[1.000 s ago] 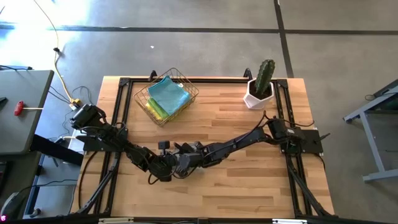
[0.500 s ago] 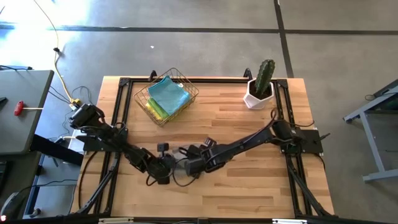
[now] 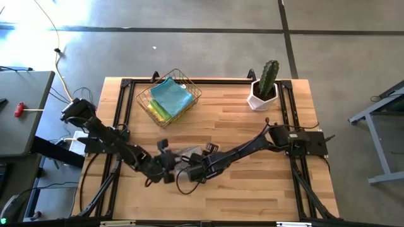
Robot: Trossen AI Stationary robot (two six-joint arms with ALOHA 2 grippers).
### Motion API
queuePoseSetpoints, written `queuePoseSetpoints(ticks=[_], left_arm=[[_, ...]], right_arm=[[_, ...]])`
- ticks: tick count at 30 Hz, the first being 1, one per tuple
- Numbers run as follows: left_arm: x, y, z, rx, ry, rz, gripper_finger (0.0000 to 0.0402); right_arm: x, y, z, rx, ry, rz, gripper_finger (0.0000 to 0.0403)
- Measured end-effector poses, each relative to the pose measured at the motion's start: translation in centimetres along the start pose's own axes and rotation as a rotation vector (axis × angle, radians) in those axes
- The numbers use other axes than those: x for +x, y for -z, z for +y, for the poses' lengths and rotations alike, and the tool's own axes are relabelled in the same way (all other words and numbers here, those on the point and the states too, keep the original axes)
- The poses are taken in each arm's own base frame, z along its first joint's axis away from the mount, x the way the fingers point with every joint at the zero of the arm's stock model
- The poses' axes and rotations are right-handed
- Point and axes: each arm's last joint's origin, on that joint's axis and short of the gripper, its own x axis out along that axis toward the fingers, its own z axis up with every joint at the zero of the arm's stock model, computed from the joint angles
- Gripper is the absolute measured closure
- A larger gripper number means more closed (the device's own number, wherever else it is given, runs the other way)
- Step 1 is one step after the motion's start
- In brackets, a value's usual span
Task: Fold microfiber towels
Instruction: Fold the gray microfiber towel
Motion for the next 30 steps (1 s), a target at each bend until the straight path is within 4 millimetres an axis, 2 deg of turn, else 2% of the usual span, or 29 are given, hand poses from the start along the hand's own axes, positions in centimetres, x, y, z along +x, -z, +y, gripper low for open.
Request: queuePoseSetpoints(ticks=[3,7,11,16,20,24,30], left_arm=[[1.3,-0.4,0.8,-0.036,-0.072,-0.013,0.0326],[3.4,-0.3,1.4,-0.071,-0.08,0.009,0.0326],[5.2,0.0,1.3,-0.079,-0.013,0.047,0.0326],[6.0,0.7,1.0,-0.089,0.077,0.116,0.0326],[5.6,1.0,0.2,-0.117,0.235,0.196,0.0326],[3.4,0.8,-1.4,-0.133,0.439,0.245,0.0326],[0.6,1.2,-3.0,-0.09,0.536,0.258,0.0326]], right_arm=[[0.3,0.2,0.4,-0.009,-0.004,-0.002,0.0265],[0.0,0.4,1.0,-0.024,-0.017,-0.021,0.027],[-0.1,0.4,1.5,-0.053,-0.034,-0.044,0.027],[-0.2,0.4,1.6,-0.057,-0.034,-0.05,0.027],[-0.2,0.5,1.6,-0.066,-0.032,-0.047,0.027],[-0.2,0.5,1.5,-0.073,-0.029,-0.045,0.027],[0.0,0.3,1.2,-0.091,-0.023,-0.043,0.027]])
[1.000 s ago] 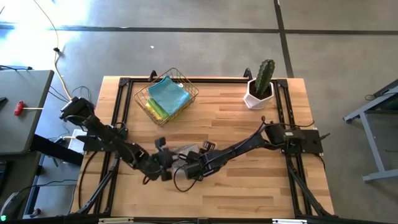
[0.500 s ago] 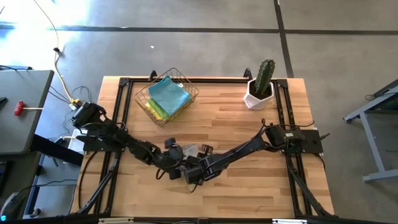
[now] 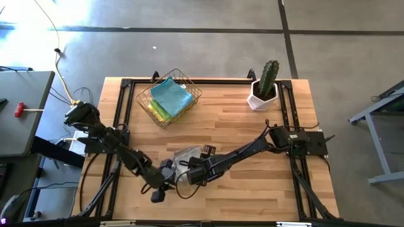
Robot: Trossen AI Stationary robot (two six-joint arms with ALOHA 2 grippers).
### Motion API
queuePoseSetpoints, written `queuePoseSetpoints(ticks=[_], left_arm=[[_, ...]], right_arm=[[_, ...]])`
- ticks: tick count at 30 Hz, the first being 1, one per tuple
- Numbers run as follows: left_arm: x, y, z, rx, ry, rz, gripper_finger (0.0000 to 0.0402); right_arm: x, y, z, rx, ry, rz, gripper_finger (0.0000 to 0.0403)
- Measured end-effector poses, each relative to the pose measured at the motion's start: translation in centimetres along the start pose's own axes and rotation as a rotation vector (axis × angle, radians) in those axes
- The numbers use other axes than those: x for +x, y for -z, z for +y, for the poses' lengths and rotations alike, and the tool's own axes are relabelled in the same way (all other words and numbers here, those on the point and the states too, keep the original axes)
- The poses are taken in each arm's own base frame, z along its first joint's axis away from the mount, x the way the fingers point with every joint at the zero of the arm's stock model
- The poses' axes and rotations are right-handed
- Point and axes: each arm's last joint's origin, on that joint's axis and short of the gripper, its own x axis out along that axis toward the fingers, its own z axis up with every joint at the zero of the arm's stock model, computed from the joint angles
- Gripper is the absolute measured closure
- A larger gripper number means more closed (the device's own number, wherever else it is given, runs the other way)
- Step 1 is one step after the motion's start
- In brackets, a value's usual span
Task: Fold microfiber towels
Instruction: Fold the gray microfiber towel
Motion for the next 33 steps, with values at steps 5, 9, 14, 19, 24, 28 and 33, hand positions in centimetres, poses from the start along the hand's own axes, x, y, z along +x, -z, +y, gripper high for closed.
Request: queuePoseSetpoints(ticks=[5,9,14,19,24,28,33], left_arm=[[-0.1,0.0,0.3,0.002,-0.169,-0.095,0.0326],[-0.1,-0.7,1.5,0.021,-0.309,-0.172,0.0326],[-0.1,-2.1,3.6,-0.016,-0.439,-0.242,0.0326],[-0.1,-3.0,5.3,-0.06,-0.442,-0.234,0.0326],[-0.7,-3.3,5.0,-0.068,-0.345,-0.205,0.0326],[-0.6,-2.5,3.9,-0.087,-0.274,-0.154,0.0326],[0.6,-1.0,3.7,-0.171,-0.254,-0.048,0.0326]], right_arm=[[-0.4,0.6,-0.5,-0.052,0.029,0.063,0.027],[-2.8,0.9,-1.9,-0.077,0.067,0.118,0.027],[-5.2,0.9,-3.8,-0.109,0.166,0.118,0.027],[-5.2,1.7,-5.1,-0.166,0.301,0.172,0.027],[-2.7,4.8,-6.4,-0.17,0.374,0.288,0.027],[-2.1,7.6,-7.8,-0.123,0.392,0.323,0.027],[-3.5,10.1,-9.9,0.033,0.303,0.219,0.027]])
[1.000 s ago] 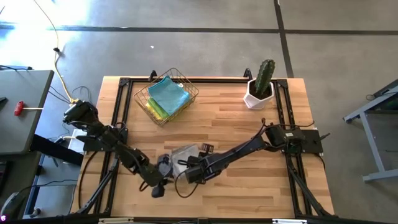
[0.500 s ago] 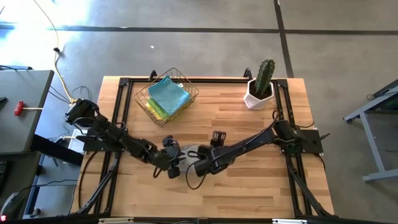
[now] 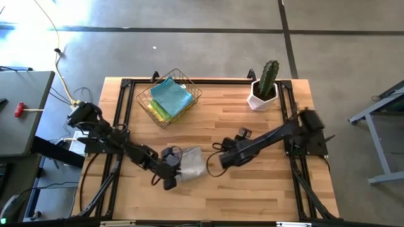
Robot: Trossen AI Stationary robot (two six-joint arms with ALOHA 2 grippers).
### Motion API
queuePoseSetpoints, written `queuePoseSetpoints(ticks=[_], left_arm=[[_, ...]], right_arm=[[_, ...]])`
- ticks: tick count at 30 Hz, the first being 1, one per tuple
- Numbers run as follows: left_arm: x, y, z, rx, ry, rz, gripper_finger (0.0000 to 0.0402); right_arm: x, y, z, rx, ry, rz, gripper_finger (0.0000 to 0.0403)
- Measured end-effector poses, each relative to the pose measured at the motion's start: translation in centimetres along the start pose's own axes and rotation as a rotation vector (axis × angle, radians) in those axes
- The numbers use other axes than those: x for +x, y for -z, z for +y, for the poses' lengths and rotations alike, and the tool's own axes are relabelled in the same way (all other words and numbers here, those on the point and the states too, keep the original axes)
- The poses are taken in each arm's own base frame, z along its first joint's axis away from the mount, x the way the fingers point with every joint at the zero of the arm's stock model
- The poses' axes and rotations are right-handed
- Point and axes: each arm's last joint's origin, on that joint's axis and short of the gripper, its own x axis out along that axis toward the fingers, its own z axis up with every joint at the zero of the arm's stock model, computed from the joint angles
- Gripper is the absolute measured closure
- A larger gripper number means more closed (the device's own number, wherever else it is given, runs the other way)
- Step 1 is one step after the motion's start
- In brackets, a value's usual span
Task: Fold microfiber towels
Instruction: Fold the gray microfiber towel
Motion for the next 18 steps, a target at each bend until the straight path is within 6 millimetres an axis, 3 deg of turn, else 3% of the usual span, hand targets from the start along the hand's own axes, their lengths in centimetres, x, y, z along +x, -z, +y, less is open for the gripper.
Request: queuePoseSetpoints(ticks=[4,10,15,18], left_arm=[[0.4,0.9,-0.3,-0.072,0.012,0.064,0.0326],[0.4,1.0,-0.3,-0.138,-0.011,0.044,0.0326],[-0.1,0.6,-0.4,-0.139,0.007,0.029,0.0326],[-0.9,0.1,-0.5,-0.089,0.021,-0.001,0.0326]], right_arm=[[-1.2,0.7,-1.5,0.191,-0.188,-0.202,0.027],[-2.2,0.4,-1.7,0.343,-0.522,-0.534,0.027],[-0.7,0.2,-1.7,0.412,-0.798,-0.546,0.0254],[0.3,0.1,-1.9,0.454,-0.858,-0.541,0.0227]])
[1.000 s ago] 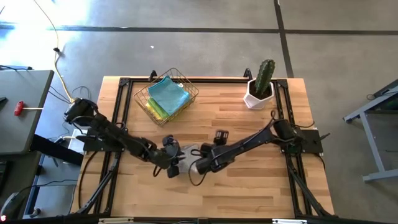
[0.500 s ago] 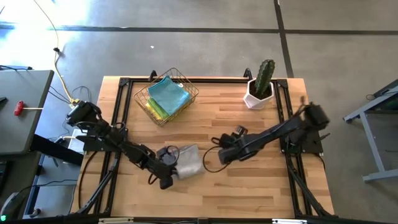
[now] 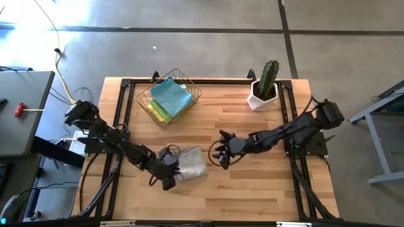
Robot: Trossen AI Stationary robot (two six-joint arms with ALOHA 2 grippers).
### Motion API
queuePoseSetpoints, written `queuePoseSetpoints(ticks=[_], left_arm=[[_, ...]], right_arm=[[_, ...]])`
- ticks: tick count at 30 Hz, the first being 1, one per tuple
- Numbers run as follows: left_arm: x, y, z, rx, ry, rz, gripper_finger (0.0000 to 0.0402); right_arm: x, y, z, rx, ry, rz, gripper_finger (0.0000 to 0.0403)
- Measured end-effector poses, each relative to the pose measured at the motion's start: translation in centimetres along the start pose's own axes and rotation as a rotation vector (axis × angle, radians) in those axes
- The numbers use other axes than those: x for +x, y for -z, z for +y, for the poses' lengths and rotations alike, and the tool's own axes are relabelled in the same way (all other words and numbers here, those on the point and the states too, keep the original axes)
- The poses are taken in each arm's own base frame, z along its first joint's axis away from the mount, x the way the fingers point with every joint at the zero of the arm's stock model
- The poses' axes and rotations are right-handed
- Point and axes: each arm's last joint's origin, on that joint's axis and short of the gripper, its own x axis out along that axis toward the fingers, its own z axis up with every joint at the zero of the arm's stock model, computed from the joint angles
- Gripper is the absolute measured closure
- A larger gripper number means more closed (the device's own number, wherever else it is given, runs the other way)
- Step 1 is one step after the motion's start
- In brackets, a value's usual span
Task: Fold microfiber towels
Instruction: Fold the gray microfiber towel
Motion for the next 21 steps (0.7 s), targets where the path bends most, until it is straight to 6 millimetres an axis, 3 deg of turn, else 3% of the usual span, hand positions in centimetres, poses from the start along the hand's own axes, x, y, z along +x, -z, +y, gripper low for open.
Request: queuePoseSetpoints(ticks=[5,11,16,21], left_arm=[[-0.3,0.2,0.9,0.044,-0.129,-0.015,0.0326],[0.9,0.6,2.0,0.011,-0.255,-0.024,0.0326],[2.1,0.8,2.8,0.008,-0.308,0.008,0.0326],[3.1,0.0,3.6,-0.026,-0.324,-0.022,0.0326]], right_arm=[[0.2,-0.7,-1.0,0.09,-0.005,-0.045,0.0186],[1.1,-1.4,-1.8,0.189,-0.032,-0.058,0.0178],[1.9,-1.7,-1.1,0.107,-0.153,-0.103,0.0178],[2.9,-1.0,-1.2,0.013,-0.154,-0.106,0.0178]])
